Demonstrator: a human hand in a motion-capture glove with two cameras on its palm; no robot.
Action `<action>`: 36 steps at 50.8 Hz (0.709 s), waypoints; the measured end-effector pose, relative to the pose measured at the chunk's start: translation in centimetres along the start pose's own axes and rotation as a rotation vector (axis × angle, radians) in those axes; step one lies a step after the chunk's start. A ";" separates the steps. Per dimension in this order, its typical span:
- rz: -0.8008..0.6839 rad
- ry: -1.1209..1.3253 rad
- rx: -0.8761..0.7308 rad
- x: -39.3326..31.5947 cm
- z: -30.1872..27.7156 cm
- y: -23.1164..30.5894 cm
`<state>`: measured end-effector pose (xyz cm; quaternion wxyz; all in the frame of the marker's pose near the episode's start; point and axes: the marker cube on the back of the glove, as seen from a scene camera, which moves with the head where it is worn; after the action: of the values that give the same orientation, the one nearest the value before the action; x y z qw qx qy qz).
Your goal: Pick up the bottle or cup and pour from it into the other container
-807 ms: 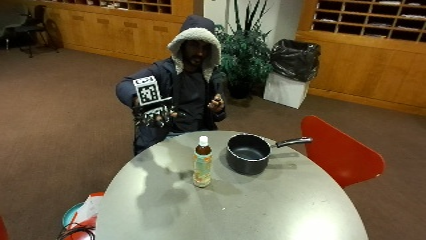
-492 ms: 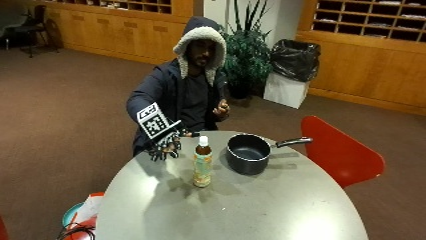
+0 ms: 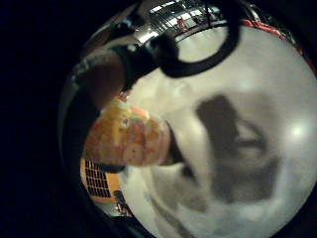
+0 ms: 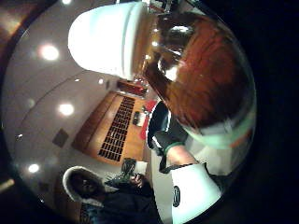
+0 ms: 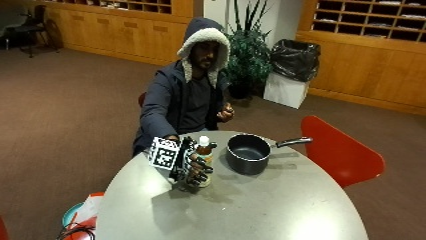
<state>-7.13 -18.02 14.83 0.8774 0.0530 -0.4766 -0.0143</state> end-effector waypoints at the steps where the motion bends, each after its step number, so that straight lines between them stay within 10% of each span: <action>1: -0.001 -0.018 0.015 0.1 0.2 -0.2; 36: -0.039 -0.204 0.091 -0.2 1.7 -0.7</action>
<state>-8.64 -18.82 15.53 0.8206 0.1004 -0.5625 -0.0148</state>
